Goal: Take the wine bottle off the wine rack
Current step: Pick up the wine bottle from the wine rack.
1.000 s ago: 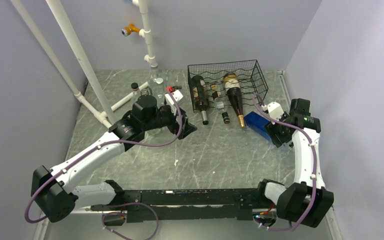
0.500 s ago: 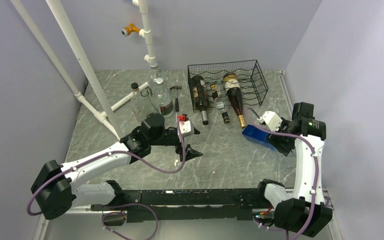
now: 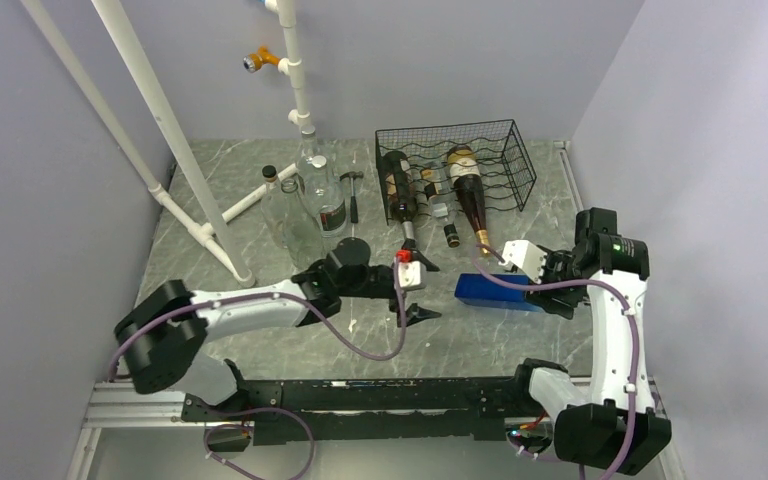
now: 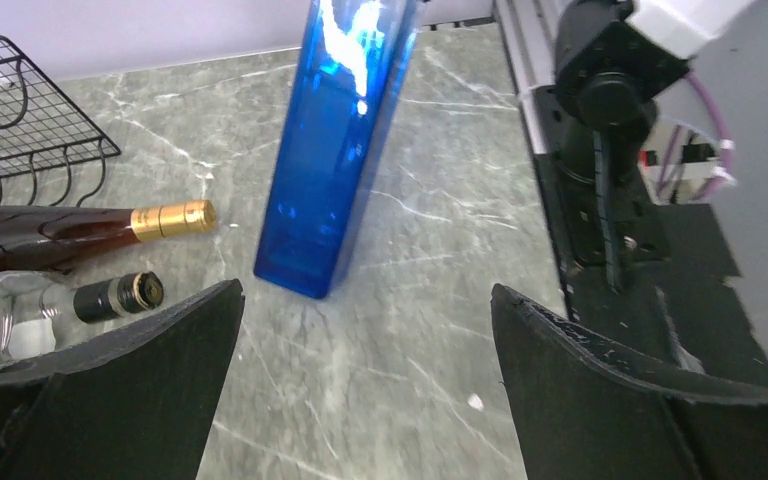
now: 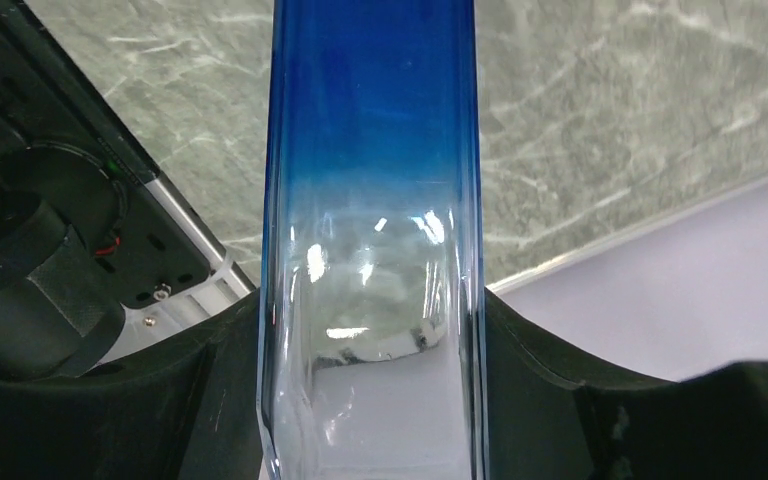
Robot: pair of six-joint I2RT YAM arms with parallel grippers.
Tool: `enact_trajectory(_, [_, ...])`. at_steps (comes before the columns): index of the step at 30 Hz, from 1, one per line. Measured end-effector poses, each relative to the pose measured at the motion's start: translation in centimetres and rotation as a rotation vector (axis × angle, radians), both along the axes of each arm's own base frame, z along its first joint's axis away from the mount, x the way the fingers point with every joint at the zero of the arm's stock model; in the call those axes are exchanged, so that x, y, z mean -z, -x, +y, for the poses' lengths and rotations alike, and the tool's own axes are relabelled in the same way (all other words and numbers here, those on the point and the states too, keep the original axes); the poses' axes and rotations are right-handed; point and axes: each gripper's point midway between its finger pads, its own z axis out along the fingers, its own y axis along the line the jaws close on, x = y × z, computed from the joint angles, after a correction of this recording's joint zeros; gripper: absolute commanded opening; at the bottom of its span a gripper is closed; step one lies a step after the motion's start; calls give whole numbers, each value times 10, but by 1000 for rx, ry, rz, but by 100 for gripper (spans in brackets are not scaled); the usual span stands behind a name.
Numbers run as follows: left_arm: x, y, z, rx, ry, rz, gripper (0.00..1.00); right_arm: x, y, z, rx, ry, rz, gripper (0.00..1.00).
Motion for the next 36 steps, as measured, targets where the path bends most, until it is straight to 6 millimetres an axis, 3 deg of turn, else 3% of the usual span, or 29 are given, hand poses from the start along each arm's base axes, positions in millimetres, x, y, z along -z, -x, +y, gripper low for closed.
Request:
enact_trajectory(3, [13, -11, -21, -33, 6, -20, 99, 0, -1, 13, -68, -23, 10, 0])
enact_trajectory(9, [41, -31, -45, -110, 21, -28, 99, 1, -8, 47, -216, -58, 16, 0])
enact_trajectory(16, [42, -32, -62, -137, 93, -64, 99, -1, -8, 83, -309, -118, 22, 0])
enact_trajectory(29, [33, -15, -73, -47, 179, -57, 99, -3, -13, 108, -359, -156, 6, 0])
enact_trajectory(36, [43, -14, -79, -40, 156, -6, 88, -1, -17, 115, -370, -168, 9, 0])
